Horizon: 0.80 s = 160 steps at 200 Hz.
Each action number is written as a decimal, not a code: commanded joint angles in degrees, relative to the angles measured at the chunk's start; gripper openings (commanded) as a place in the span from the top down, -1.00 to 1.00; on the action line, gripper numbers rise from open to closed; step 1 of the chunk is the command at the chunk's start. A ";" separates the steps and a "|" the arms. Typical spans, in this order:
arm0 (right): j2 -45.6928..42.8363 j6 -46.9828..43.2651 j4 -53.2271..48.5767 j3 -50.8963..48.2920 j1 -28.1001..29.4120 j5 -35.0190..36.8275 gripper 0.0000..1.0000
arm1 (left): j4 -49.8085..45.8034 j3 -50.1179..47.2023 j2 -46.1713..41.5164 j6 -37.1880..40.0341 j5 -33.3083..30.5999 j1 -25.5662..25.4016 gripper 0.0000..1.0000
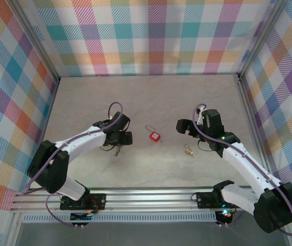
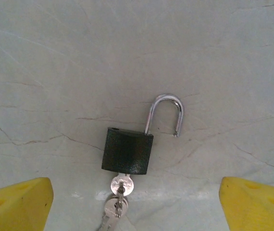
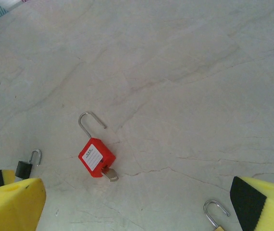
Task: Lock with the key
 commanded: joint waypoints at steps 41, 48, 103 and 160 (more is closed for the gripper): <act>-0.55 -1.21 -0.96 2.15 1.01 -1.56 -0.98 | -5.22 2.65 5.12 1.30 -5.21 -0.66 -0.67; -0.47 -1.27 -1.02 2.22 1.02 -1.76 -0.98 | -4.83 2.46 5.44 1.33 -4.99 -0.73 -0.67; -0.52 -1.47 -0.80 2.33 1.55 -2.26 -0.98 | -3.34 2.62 7.76 1.49 -4.25 -0.74 -0.60; -1.09 -1.56 -0.83 2.14 1.73 -2.24 -0.98 | -2.26 2.91 10.16 1.50 -4.20 -0.73 -0.50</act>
